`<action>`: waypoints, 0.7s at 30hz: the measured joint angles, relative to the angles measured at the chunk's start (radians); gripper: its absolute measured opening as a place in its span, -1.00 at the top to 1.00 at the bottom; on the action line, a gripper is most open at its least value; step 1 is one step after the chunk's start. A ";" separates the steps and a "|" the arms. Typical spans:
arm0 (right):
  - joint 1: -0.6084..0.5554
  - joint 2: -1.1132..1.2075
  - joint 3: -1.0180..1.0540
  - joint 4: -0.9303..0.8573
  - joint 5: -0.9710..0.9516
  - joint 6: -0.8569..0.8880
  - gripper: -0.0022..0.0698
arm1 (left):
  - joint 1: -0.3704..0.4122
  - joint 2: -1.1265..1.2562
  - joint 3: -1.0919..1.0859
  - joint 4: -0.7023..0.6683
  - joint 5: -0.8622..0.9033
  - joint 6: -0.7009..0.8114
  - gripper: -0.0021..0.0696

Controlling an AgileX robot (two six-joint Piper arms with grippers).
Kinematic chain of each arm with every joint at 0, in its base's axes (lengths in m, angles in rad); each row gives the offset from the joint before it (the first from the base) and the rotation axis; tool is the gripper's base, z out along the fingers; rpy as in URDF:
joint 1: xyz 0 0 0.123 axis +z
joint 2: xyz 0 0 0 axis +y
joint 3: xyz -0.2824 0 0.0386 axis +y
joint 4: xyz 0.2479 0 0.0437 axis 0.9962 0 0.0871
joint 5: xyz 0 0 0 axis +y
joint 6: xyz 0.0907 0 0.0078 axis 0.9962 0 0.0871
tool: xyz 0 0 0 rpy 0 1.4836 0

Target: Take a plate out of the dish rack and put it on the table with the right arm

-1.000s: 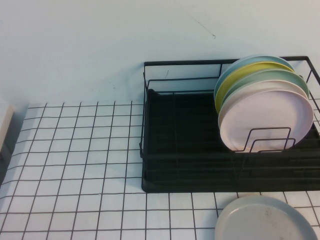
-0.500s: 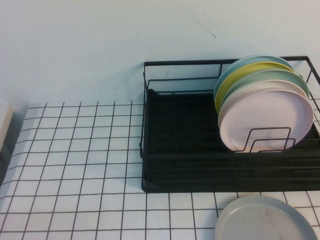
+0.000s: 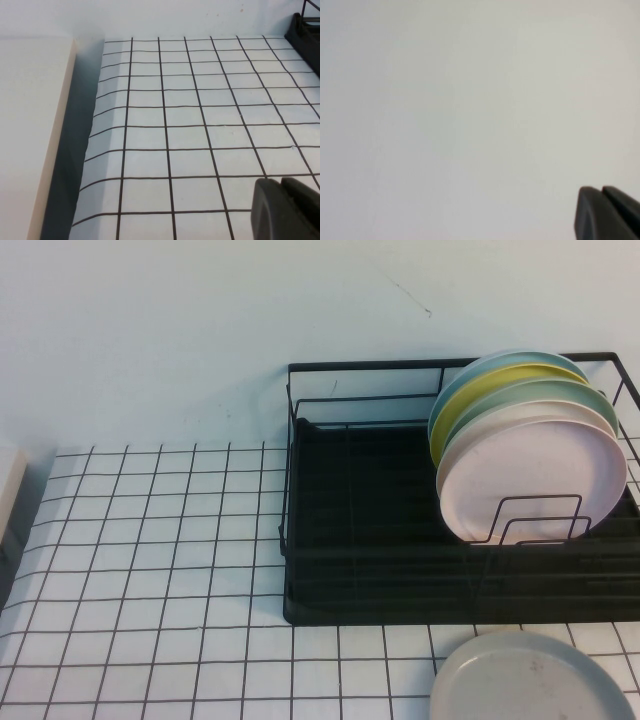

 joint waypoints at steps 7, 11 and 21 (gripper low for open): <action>0.000 0.000 0.000 0.060 0.012 -0.011 0.95 | 0.000 0.000 0.000 0.000 0.000 0.000 0.95; 0.000 0.000 -0.081 0.063 0.297 -0.062 0.95 | 0.000 0.000 0.000 0.000 0.000 0.004 0.95; 0.000 0.164 -0.437 0.063 0.932 -0.180 0.95 | 0.000 0.000 0.000 0.000 0.000 0.004 0.95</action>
